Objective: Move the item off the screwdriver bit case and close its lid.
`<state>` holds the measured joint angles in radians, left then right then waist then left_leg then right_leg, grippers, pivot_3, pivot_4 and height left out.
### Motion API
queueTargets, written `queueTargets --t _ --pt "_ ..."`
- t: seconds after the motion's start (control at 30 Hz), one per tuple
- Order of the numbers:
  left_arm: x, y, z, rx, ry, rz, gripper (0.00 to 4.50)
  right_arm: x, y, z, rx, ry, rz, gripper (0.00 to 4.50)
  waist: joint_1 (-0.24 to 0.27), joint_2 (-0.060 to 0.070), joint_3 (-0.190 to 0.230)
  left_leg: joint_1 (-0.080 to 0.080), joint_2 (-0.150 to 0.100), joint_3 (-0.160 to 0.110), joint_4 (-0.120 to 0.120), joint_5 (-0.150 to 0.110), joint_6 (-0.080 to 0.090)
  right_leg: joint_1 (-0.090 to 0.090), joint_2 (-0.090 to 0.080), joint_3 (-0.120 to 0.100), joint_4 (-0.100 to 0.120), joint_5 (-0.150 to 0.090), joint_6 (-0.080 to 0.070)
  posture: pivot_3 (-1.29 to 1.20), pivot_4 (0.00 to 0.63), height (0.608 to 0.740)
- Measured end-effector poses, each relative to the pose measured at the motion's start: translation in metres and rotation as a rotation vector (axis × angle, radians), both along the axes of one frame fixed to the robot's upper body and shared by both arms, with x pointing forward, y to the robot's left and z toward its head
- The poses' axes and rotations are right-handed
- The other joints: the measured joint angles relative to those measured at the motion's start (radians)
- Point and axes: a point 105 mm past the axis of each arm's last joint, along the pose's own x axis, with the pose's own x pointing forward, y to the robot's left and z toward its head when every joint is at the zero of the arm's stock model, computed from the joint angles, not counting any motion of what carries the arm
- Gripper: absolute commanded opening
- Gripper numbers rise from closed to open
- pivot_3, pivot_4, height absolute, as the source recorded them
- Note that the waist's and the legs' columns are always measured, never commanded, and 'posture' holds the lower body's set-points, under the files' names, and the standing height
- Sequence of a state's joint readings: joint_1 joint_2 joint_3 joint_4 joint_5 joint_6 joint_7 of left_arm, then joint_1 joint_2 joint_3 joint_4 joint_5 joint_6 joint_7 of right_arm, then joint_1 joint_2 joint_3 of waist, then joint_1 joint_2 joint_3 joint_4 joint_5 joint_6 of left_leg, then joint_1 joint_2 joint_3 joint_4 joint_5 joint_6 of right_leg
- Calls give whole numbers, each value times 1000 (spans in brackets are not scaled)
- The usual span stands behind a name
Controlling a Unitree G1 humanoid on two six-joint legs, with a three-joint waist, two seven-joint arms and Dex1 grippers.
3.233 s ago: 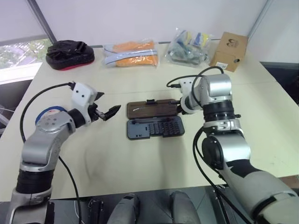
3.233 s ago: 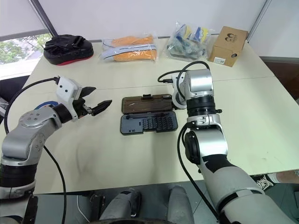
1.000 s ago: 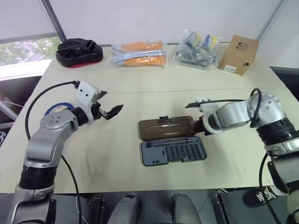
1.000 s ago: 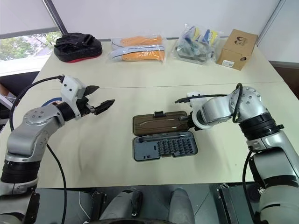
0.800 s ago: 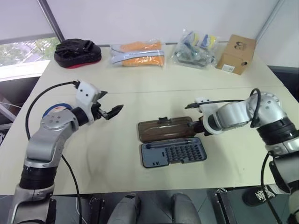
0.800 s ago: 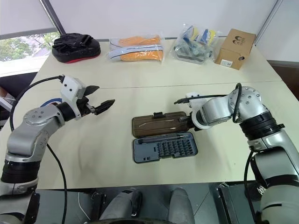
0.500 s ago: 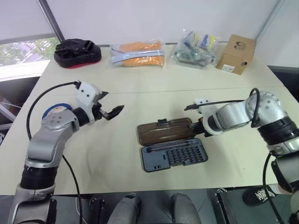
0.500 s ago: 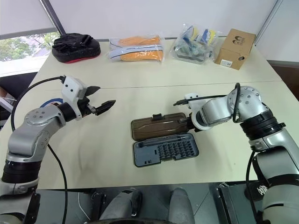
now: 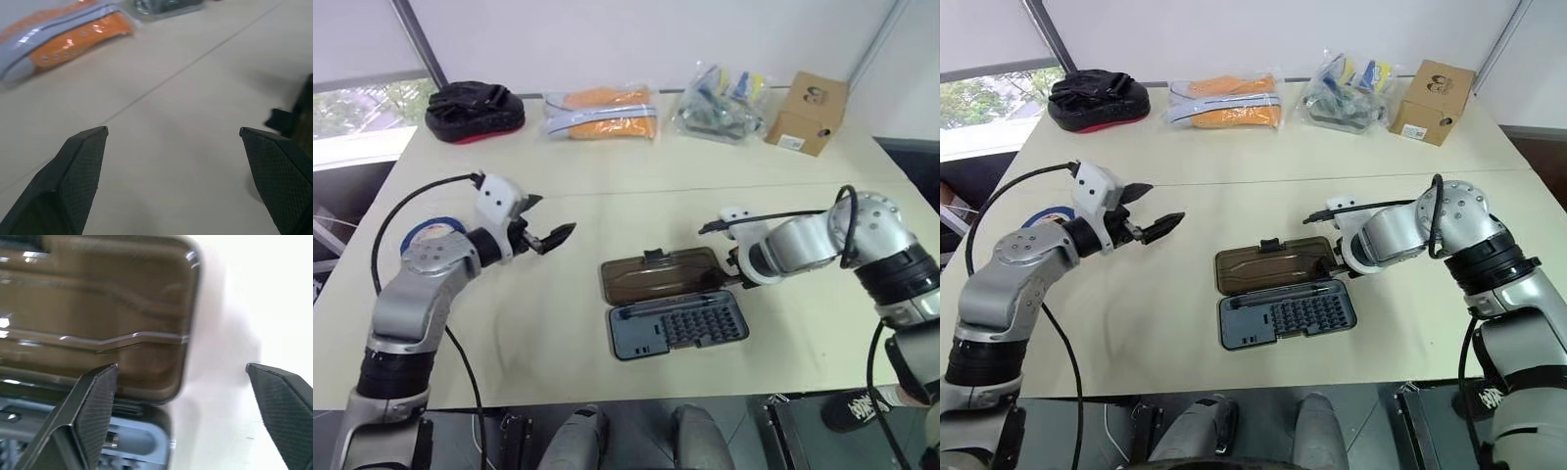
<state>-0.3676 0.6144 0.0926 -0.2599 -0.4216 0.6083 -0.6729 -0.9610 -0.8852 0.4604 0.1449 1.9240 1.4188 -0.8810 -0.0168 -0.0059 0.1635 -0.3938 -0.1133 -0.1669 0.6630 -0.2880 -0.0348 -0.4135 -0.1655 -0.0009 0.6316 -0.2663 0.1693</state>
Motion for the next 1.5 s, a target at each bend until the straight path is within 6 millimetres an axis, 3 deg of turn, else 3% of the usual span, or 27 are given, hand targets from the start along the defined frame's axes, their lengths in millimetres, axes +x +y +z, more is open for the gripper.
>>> queueTargets --t 0.2,0.47,0.67,1.0,1.13,1.33,1.5 --pt "-20 -16 -4 -44 60 -149 4500 8 14 31 31 -159 85 4450 2 0 0 0 0 0 0 0 0 0 0 0 0 0 0 0 150 740" --pt "-54 -52 -14 -38 177 -480 4500 43 36 83 182 -585 140 4450 3 0 0 0 -1 0 0 0 0 0 1 0 0 0 0 0 150 740" --pt "-44 -59 -15 -2 160 -527 4500 55 40 73 237 -640 179 4450 1 0 0 0 0 0 0 0 0 0 1 0 0 0 0 0 150 740" --pt "-23 -65 -22 12 145 -524 4500 56 44 63 265 -638 208 4450 0 0 0 0 0 0 0 0 0 -1 0 0 0 0 0 0 150 740" --pt "-23 -64 -26 16 153 -546 3143 56 44 62 275 -638 205 4500 0 0 0 0 0 0 0 0 0 -1 0 1 1 0 0 0 150 740" --pt "-19 -72 -15 -27 169 -612 60 55 41 62 280 -645 236 4500 5 0 0 0 0 -1 0 0 0 0 0 0 1 0 0 0 150 740" --pt "-3 -80 5 -55 146 -640 60 54 42 62 291 -651 276 4500 -1 0 0 0 -1 0 0 0 0 -1 0 0 1 0 0 0 150 740"
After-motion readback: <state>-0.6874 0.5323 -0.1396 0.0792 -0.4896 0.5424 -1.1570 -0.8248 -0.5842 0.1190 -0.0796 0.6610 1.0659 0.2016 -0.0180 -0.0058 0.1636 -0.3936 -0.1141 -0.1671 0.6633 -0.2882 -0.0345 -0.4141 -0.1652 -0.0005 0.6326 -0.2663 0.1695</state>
